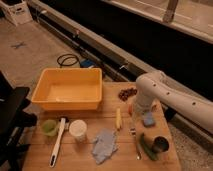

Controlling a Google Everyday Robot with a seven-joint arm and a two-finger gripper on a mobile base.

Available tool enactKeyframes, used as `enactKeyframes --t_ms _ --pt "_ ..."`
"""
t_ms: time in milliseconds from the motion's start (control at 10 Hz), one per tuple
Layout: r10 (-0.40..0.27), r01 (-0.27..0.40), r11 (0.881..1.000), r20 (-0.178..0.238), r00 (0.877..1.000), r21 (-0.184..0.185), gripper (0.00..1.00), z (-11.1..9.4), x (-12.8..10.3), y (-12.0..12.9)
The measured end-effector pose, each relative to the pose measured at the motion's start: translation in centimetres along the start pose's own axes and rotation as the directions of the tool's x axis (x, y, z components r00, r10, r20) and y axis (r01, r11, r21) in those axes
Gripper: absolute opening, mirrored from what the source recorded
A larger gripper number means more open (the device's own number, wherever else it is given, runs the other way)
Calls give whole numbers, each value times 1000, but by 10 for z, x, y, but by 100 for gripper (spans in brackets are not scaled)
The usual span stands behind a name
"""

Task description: Place fork in paper cup

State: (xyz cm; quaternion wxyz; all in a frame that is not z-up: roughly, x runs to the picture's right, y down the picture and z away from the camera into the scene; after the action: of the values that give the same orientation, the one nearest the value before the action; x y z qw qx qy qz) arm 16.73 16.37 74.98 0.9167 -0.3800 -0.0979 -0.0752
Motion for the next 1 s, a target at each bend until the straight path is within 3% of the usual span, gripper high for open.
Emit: enactKeyframes --t_ms 500,700,1000 --pt "8 -8 1000 -6 1000 -9 29 3 0 -2" --pt "11 -11 999 -3 1000 -34 29 21 -1 -7" --pt "23 -23 999 -1 1000 -41 29 26 -1 -14"
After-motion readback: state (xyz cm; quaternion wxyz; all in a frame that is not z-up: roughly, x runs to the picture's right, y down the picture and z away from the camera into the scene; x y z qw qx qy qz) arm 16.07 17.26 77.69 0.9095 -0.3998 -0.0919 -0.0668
